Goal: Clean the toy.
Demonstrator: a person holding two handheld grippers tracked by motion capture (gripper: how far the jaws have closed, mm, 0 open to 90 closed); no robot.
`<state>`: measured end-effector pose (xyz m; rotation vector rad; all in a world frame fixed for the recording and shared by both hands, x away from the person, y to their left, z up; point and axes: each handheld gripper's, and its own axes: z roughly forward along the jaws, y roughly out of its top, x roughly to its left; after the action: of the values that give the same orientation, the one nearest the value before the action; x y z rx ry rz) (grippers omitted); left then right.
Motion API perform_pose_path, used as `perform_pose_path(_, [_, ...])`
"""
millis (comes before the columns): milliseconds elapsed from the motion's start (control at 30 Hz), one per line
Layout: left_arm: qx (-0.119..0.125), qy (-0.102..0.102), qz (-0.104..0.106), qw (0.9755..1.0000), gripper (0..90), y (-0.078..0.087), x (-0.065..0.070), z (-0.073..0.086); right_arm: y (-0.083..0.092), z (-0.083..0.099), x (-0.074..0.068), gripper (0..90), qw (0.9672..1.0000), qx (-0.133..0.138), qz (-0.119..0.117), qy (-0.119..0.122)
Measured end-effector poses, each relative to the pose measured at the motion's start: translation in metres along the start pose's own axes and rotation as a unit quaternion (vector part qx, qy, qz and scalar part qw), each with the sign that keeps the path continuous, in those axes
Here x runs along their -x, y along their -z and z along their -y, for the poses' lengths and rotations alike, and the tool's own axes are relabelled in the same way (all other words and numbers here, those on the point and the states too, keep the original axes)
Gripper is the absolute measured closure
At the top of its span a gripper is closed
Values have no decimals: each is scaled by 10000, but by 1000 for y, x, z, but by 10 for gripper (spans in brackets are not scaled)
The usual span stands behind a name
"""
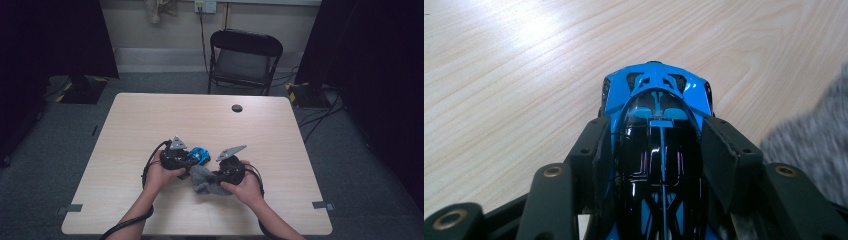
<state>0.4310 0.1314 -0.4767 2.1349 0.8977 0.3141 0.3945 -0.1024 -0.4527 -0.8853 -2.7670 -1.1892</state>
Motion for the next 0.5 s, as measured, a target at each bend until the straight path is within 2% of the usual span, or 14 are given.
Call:
perform_pose_path(133, [1, 7, 1, 10000, 474, 0, 0, 0, 11, 1, 14, 774, 9998, 24, 188, -100])
perform_pose_path(267, [8, -4, -4, 10000, 474, 0, 0, 0, 23, 5, 32, 774, 9981, 160, 417, -435])
perform_pose_path(400, [20, -4, -2, 10000, 474, 0, 0, 1, 25, 9, 45, 774, 9946, 206, 756, -685])
perform_pose_path(500, [24, -5, -4, 10000, 474, 0, 0, 1, 22, 11, 52, 773, 9903, 307, 1005, -911])
